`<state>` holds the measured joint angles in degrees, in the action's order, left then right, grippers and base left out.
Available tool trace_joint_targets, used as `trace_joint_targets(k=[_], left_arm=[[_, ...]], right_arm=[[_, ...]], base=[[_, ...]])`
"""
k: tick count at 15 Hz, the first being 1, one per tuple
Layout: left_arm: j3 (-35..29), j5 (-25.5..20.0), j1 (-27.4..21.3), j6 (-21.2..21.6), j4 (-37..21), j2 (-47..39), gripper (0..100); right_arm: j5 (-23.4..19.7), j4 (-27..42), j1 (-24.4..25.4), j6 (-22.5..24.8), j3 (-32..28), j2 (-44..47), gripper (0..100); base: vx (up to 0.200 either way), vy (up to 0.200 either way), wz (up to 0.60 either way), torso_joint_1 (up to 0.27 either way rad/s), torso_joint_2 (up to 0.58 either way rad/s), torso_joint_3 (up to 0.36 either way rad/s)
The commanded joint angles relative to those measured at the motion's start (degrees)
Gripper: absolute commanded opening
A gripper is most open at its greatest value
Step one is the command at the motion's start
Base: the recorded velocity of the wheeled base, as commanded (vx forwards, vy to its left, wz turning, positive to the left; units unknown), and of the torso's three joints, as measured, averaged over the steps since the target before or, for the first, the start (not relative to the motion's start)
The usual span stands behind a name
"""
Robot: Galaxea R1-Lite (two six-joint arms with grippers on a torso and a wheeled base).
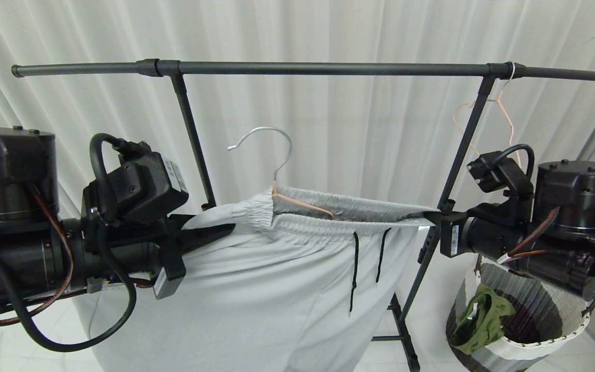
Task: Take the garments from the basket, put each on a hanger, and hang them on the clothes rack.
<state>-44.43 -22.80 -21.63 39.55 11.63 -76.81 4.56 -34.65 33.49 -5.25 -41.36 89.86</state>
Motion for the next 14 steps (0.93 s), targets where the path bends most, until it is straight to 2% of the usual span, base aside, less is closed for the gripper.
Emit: trace_joint_targets(k=[1, 2, 3, 5, 9, 10, 12, 14], left_arm=[[-0.13, -0.14, -0.35, -1.40, 0.67, -0.44, 0], [-0.13, -0.14, -0.70, -2.81, 1.20, -0.36, 0], [-0.13, -0.14, -2.37, -5.27, 2.78, -0.36, 0], [-0.04, -0.14, -4.04, -6.85, 4.72, -0.44, 0], [0.14, -2.25, -5.44, -7.11, 5.07, -0.27, 0], [0.14, -4.27, -5.44, -7.11, 5.07, -0.36, 0], [0.40, -7.97, -5.44, -6.94, 4.98, -0.88, 0], [0.49, -8.93, -5.53, -6.68, 5.07, -1.59, 0]], right_arm=[[-0.34, 4.24, 4.31, 0.07, -1.88, -6.10, 0], [-0.34, 5.64, 5.89, 0.07, -1.88, -7.24, 0], [-0.25, 7.49, 8.70, -0.11, -1.62, -8.56, 100], [-0.16, 8.81, 10.63, -0.02, -1.35, -9.35, 100], [-0.60, 10.12, 9.75, 1.12, -1.35, -10.67, 100], [-2.63, 11.09, 8.79, 3.06, -1.44, -11.02, 100], [-11.41, 13.02, 3.95, 9.82, -2.58, -11.90, 100], [-17.39, 16.89, 1.41, 15.01, -5.92, -11.72, 100]], base=[[0.000, 0.000, 0.00, 0.000, 0.00, 0.000], [0.000, 0.000, 0.00, 0.000, 0.00, 0.000], [0.000, 0.000, 0.00, 0.000, 0.00, 0.000], [0.000, 0.000, 0.00, 0.000, 0.00, 0.000], [0.000, 0.000, 0.00, 0.000, 0.00, 0.000], [0.000, 0.000, 0.00, 0.000, 0.00, 0.000], [0.000, 0.000, 0.00, 0.000, 0.00, 0.000], [0.000, 0.000, 0.00, 0.000, 0.00, 0.000]])
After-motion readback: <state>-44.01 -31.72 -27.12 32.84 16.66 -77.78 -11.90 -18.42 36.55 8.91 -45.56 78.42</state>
